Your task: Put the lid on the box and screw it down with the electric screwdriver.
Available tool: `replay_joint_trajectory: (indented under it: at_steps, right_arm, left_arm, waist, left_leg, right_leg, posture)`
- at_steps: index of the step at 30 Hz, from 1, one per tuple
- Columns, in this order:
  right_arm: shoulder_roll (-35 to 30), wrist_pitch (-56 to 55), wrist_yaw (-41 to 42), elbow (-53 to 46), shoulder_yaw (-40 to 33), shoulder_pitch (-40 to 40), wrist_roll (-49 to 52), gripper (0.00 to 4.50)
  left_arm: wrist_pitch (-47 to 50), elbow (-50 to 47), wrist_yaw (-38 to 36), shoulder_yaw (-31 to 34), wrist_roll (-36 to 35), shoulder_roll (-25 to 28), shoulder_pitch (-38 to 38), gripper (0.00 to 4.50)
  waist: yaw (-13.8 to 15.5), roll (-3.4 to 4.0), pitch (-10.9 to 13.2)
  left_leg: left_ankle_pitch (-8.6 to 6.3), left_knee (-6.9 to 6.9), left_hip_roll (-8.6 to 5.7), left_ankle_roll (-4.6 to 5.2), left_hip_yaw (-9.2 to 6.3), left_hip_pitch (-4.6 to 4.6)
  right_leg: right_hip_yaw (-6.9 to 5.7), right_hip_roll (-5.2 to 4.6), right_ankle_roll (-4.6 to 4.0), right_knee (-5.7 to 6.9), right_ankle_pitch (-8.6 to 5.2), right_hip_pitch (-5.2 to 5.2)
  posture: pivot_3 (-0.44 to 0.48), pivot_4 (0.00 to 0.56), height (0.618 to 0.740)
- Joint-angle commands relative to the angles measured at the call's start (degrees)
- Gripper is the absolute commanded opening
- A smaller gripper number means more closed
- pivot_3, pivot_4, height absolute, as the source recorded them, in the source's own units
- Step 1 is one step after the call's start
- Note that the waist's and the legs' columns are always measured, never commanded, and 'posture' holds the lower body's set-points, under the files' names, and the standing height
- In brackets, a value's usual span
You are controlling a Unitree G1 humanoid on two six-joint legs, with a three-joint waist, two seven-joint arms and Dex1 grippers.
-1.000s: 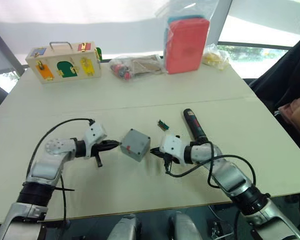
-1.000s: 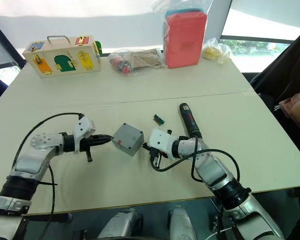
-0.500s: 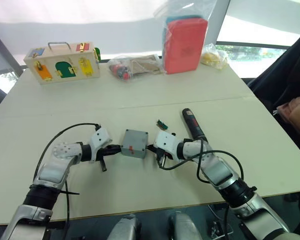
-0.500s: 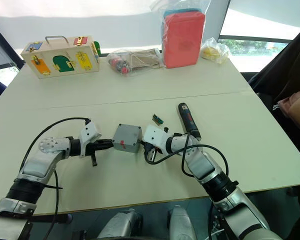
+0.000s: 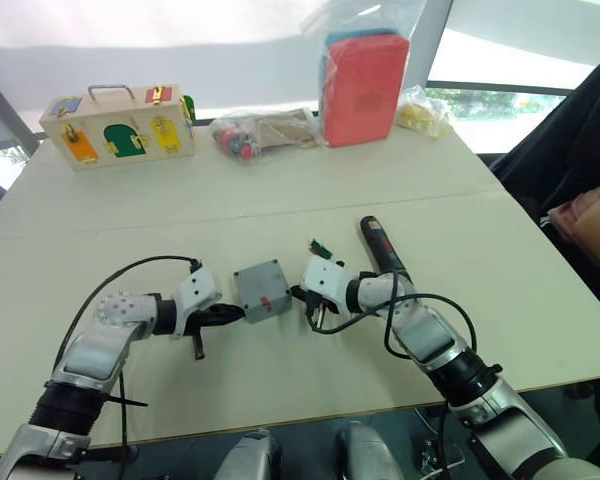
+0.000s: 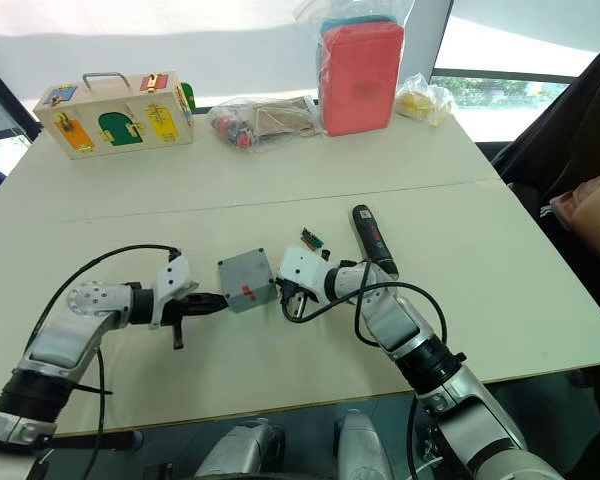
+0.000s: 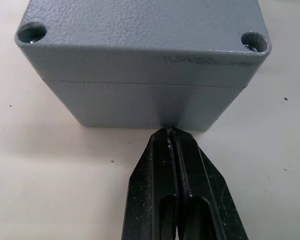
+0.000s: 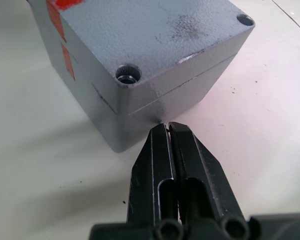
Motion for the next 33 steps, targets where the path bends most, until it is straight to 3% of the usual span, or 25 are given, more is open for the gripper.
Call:
replay_joint_trajectory:
  at_steps: [1, 24, 33]
  right_arm:
    - [0.17, -1.44, 2.52, -2.52, 2.01, -0.91, -0.01, 0.04]
    - [-1.94, 1.1, 7.07, -5.95, 1.64, -0.19, -0.24, 0.04]
    - [-6.53, 5.15, 8.69, -12.35, -4.44, 1.13, 3.37, 0.04]
  left_arm:
    - [-0.29, -2.88, 0.04, 1.2, -1.48, 0.7, 0.52, 0.0]
    - [-0.88, -2.32, 2.1, 3.68, -2.12, 3.65, 0.88, 0.0]
    - [6.62, -14.01, -0.48, 13.4, -10.52, 11.98, 6.43, 0.0]
  waist:
    - [-0.03, 0.0, 0.0]
    - [0.01, 0.01, 0.01]
    - [0.35, 0.04, 0.16]
  left_leg:
    - [0.0, 0.0, 0.0, 0.0, 0.0, 0.0]
    - [-0.05, -0.02, 0.01, 0.08, 0.0, 0.0]
    - [-0.16, -0.04, 0.02, 0.24, -0.02, -0.04]
  right_leg:
    - [0.0, 0.0, 0.0, 0.0, 0.0, 0.0]
    - [0.0, -0.03, 0.0, 0.0, 0.0, -0.01]
    - [-0.02, -0.07, -0.01, -0.04, -0.01, -0.02]
  posture:
    - [0.0, 0.15, 0.74]
    - [0.0, 0.15, 0.74]
    - [0.0, 0.15, 0.74]
